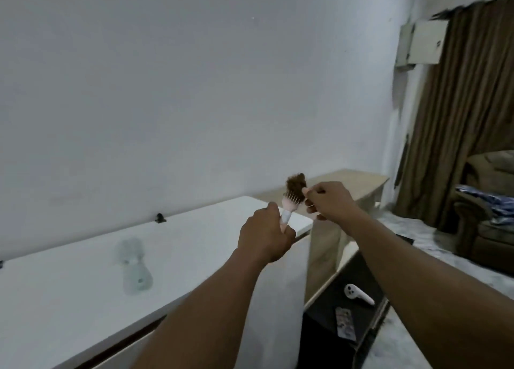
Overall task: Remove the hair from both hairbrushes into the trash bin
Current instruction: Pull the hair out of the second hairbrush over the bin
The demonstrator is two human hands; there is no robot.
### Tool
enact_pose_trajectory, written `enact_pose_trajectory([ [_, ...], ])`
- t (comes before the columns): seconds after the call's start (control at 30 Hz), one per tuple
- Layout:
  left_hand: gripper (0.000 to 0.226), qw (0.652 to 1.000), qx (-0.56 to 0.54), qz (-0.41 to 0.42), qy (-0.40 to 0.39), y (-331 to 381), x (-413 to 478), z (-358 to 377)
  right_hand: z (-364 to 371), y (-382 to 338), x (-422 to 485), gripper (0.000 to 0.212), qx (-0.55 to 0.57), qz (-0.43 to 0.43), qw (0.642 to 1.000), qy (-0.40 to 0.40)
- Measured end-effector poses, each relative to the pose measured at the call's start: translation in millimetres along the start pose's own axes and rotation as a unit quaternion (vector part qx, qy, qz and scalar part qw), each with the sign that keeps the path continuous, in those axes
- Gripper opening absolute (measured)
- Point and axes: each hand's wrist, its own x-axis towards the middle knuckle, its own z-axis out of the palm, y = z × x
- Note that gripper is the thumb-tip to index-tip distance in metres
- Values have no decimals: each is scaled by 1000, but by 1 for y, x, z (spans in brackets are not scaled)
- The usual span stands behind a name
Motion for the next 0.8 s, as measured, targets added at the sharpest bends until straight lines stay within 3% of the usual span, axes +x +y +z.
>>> enact_pose_trajectory([
  [0.23, 22, 991, -80, 101, -41, 89, -14, 67, -89, 70, -20, 20, 39, 67, 994, 76],
  [0.4, 20, 985, -111, 92, -96, 102, -33, 113, -101, 130, -31, 20, 109, 145, 978, 102],
  [0.53, 26, 978, -137, 46, -147, 81, -62, 150, -71, 184, -46, 21, 144, 197, 965, 95],
  [0.63, 25, 973, -127, 18, -193, 51, -91, 179, -29, 226, -63, 8, 135, 238, 960, 62],
  [0.8, 30, 962, -110, -74, -239, -19, -149, 229, 56, 295, -99, 21, 115, 301, 947, -11],
])
